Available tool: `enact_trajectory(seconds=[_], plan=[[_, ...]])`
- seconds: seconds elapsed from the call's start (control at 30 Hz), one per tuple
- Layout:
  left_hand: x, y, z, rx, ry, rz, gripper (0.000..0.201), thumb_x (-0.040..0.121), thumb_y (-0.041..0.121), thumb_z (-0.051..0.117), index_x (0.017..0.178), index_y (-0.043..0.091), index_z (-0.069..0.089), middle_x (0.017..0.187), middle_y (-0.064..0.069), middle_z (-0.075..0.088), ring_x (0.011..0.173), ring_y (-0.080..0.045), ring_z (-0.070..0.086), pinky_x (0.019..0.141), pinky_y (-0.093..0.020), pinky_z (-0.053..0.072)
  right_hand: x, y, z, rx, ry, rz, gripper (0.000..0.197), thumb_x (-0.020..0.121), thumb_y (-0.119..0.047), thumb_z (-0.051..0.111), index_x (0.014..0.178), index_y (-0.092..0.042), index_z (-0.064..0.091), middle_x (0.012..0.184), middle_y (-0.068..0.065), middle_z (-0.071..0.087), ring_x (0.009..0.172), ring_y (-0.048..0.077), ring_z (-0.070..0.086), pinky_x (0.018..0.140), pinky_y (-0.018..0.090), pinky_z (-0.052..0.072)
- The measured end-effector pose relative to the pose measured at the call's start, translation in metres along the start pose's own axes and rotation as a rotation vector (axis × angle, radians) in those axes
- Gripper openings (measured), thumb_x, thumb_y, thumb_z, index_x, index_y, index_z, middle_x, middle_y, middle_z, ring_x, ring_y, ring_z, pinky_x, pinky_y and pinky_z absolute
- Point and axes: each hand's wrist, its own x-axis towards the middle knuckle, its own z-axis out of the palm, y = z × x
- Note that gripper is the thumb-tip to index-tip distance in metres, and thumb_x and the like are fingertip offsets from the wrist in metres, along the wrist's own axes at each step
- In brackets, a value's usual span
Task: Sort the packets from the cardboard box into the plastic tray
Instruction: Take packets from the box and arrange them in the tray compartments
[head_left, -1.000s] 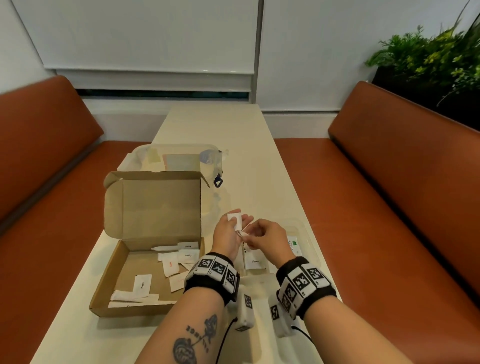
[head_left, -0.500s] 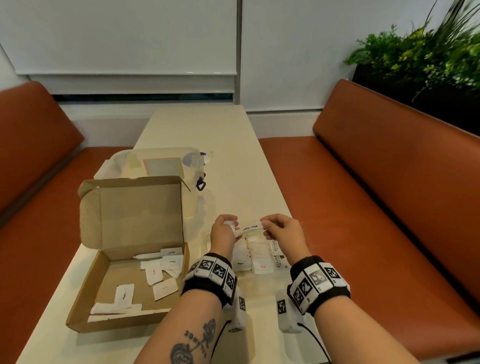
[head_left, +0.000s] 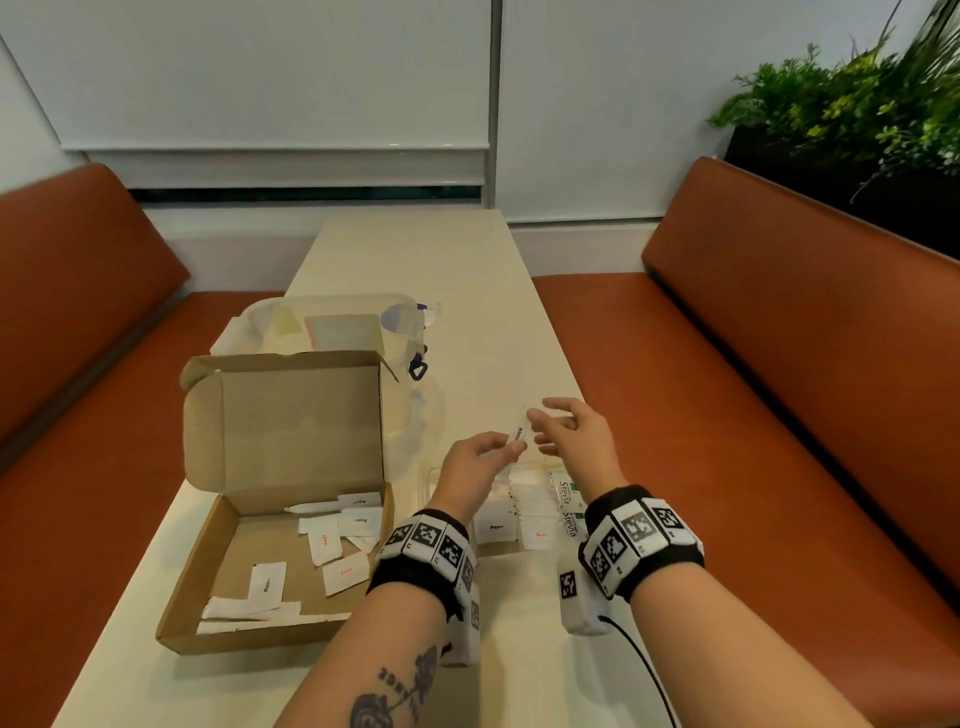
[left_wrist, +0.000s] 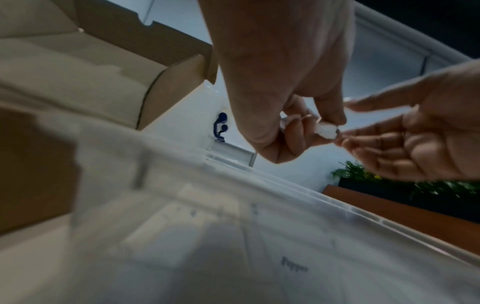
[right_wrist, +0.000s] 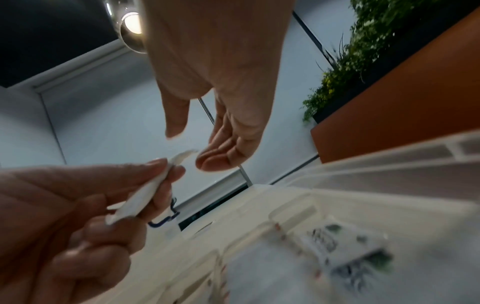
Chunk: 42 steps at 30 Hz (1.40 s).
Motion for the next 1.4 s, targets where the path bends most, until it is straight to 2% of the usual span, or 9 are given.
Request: enact_trajectory(seconds=[0.17,0.3,0.5,0.63,0.73,0.93,1.07,1.27,1.4], plan=[[-0.004,-0.003,-0.015,0.013,0.006,-0.024,0.01,0.084,0.033,0.07,0.085,0.023,0.071,0.076,0.015,0.066,0.071,-0.001,0.056,0.064,-0.021,0.04,-0.008,0.008,0.02,0.006,-0.063,0.061,0.006,0.082,-0.011,0.071,0.085,-0.009,0.067,0.078,0.007,0.069,0.073,0.017,0.066,0.062,0.022,0.051],[-0.004,-0.008,-0.033,-0.062,0.264,0.008,0.024,0.094,0.035,0.053,0.109,0.02,0.066,0.105,0.006,0.065,0.087,-0.01,0.054,0.084,-0.03,0.047,-0.008,0.005,0.039,0.032,-0.067,0.103,0.007,0.082,-0.003,0.069,0.083,0.001,0.064,0.068,0.012,0.064,0.057,0.018,0.059,0.056,0.022,0.052],[-0.005,-0.013,-0.054,-0.287,0.382,-0.031,0.043,0.093,-0.006,0.03,0.116,0.016,0.059,0.116,-0.002,0.054,0.089,-0.014,0.052,0.073,-0.02,0.047,-0.02,0.01,0.079,-0.261,-0.273,0.214,0.007,0.081,0.0,0.068,0.076,0.001,0.063,0.059,0.012,0.061,0.048,0.017,0.058,0.048,0.022,0.053],[-0.007,-0.017,-0.054,-0.383,0.389,-0.08,0.043,0.093,-0.007,0.029,0.113,0.015,0.061,0.117,-0.009,0.055,0.092,-0.018,0.054,0.088,-0.036,0.048,-0.028,0.019,0.104,-0.461,-0.342,0.215,0.004,0.083,-0.002,0.066,0.08,0.001,0.064,0.059,0.007,0.06,0.049,0.013,0.057,0.05,0.018,0.05],[-0.006,-0.019,-0.054,-0.34,0.389,-0.077,0.043,0.094,-0.006,0.03,0.114,0.016,0.06,0.12,-0.01,0.055,0.094,-0.017,0.055,0.084,-0.029,0.047,-0.03,0.022,0.11,-0.597,-0.306,0.165,0.01,0.083,-0.001,0.064,0.09,0.006,0.066,0.067,0.009,0.063,0.05,0.012,0.056,0.056,0.023,0.052],[-0.004,-0.02,-0.056,-0.289,0.359,-0.078,0.044,0.095,-0.005,0.029,0.12,0.015,0.06,0.12,-0.016,0.057,0.101,-0.019,0.056,0.09,-0.03,0.046,-0.028,0.021,0.103,-0.707,-0.395,0.132,0.048,0.078,-0.002,0.07,0.123,-0.006,0.055,0.107,0.011,0.064,0.085,0.016,0.061,0.078,0.022,0.051],[-0.001,-0.024,-0.056,-0.269,0.338,-0.079,0.046,0.095,-0.005,0.029,0.122,0.017,0.059,0.118,-0.011,0.057,0.101,-0.017,0.055,0.066,-0.017,0.047,-0.032,0.023,0.102,-0.945,-0.565,-0.025,0.055,0.072,-0.01,0.078,0.125,-0.011,0.06,0.117,0.007,0.06,0.104,0.02,0.059,0.092,0.028,0.046],[0.002,-0.024,-0.057,-0.249,0.305,-0.067,0.053,0.09,-0.012,0.027,0.125,0.013,0.058,0.113,-0.006,0.058,0.097,-0.012,0.056,0.07,-0.019,0.047,-0.031,0.03,0.097,-1.091,-0.571,-0.134,0.057,0.071,-0.028,0.08,0.125,-0.022,0.061,0.116,0.007,0.054,0.109,0.023,0.053,0.096,0.034,0.045],[0.001,-0.02,-0.053,-0.33,0.269,-0.038,0.05,0.09,-0.014,0.026,0.123,0.011,0.054,0.113,-0.011,0.059,0.103,-0.02,0.055,0.089,-0.035,0.046,-0.028,0.025,0.086,-0.726,-0.323,-0.095,0.025,0.089,-0.019,0.059,0.113,-0.013,0.065,0.104,0.007,0.066,0.087,0.015,0.056,0.076,0.025,0.043]])
